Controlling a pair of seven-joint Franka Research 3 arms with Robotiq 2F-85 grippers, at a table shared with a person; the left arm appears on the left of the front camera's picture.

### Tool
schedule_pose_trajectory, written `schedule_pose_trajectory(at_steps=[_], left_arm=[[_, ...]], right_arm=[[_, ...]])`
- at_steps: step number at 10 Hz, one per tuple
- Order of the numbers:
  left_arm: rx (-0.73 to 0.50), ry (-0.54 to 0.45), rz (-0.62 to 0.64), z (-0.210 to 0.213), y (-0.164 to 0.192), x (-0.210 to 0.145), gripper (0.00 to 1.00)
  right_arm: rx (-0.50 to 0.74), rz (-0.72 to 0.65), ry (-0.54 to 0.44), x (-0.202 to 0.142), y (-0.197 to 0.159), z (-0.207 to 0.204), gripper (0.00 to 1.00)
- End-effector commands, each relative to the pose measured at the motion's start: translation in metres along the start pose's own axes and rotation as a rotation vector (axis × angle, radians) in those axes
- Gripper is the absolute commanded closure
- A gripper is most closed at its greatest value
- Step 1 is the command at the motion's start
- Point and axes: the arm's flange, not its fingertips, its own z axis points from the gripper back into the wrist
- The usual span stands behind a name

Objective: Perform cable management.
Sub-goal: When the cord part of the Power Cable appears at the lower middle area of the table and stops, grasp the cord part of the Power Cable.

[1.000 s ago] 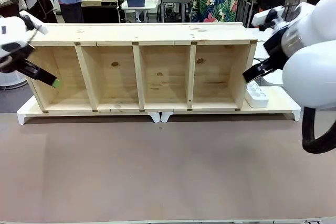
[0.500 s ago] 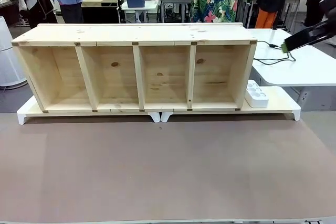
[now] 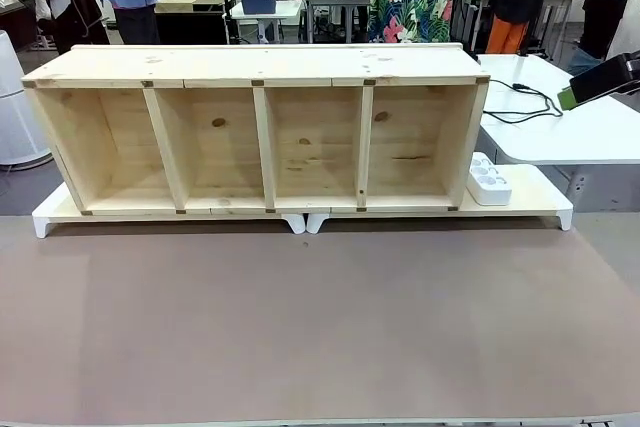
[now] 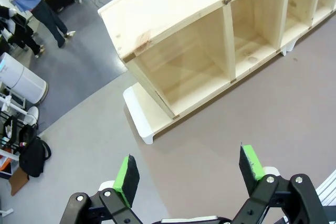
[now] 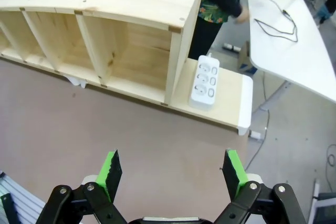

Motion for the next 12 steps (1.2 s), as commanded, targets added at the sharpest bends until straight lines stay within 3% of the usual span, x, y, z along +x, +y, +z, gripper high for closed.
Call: schedule_pose_trajectory(at_steps=[1,12], left_arm=[[0.015,-0.009,0.004,-0.0026,-0.0039,0.0062,0.00],[0.015,-0.009,0.004,-0.0026,-0.0039,0.0062,0.00]], right_arm=[[-0.016,0.007,-0.012,0.0022,0.0013,0.0001,0.00],[-0.016,0.007,-0.012,0.0022,0.0013,0.0001,0.00]])
